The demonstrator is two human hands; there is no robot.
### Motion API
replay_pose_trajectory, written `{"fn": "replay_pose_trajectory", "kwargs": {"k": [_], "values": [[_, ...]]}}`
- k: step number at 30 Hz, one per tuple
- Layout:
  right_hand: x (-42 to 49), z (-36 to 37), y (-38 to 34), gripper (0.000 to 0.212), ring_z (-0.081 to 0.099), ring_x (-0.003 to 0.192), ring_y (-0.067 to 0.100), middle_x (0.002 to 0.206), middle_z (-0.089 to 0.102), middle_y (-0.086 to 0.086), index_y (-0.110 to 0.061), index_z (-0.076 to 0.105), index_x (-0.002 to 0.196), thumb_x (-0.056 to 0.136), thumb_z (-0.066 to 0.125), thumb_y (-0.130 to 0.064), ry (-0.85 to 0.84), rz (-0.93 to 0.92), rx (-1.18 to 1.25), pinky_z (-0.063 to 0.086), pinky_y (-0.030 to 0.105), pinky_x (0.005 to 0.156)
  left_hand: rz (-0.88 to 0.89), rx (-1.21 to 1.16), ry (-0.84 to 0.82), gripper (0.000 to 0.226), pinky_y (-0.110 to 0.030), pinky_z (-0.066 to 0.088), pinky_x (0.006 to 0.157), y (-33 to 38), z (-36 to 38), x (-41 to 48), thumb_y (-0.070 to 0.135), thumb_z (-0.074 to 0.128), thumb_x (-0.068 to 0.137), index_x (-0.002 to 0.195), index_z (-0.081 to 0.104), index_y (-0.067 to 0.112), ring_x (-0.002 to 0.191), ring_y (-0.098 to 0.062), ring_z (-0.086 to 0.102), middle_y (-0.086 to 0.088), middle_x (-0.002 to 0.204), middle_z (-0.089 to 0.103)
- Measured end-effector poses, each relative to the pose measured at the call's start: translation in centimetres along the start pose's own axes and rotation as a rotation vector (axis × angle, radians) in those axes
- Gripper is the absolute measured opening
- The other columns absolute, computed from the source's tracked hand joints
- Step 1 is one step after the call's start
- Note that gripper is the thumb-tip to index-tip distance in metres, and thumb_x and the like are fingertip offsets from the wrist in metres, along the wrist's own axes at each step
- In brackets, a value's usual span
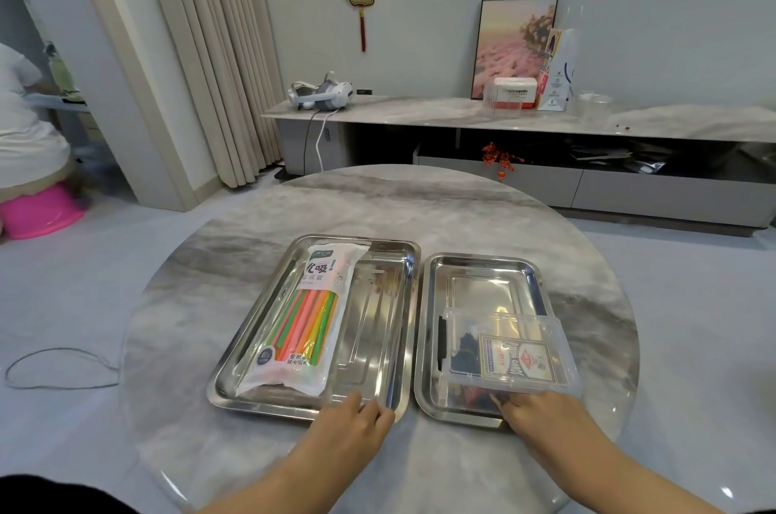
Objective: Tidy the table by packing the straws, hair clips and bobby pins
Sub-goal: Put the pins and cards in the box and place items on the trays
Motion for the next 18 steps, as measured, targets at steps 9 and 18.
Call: {"fn": "replay_pose_trajectory", "kwargs": {"k": [9,18], "values": [[-0.2,0.4,0.2,0.056,0.062,0.043,0.018,0.065,0.067,-0.006,-0.025,0.071,0.067,0.015,0.08,-0.005,-0.166,-0.019,-0.017,0.043,0.027,0.029,-0.015,-0.008,0.223,0.028,-0.025,0.05,0.037,1.2,0.9,-0.8,0.003,0.05,0.039,0.065,0.047,0.014,0.033,-0.013,0.039,0.005,0.039,0.04],[-0.1,-3.9,-2.2,0.052,0.069,0.071,0.031,0.086,0.07,0.018,-0.011,0.069,0.106,0.055,0.081,-0.014,-0.242,-0.053,-0.064,0.051,0.031,0.052,-0.08,-0.008,0.146,0.016,-0.016,0.021,0.031,1.3,-0.4,-1.2,0.006,0.05,0.038,0.044,0.056,0.019,0.03,-0.013,0.039,0.003,0.038,0.042]]}}
Point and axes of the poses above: each hand's wrist, its own x-axis towards the middle knuckle, its own z-axis out of the palm, y = z × x, the point moved 6 cm from there along x, towards the middle knuckle
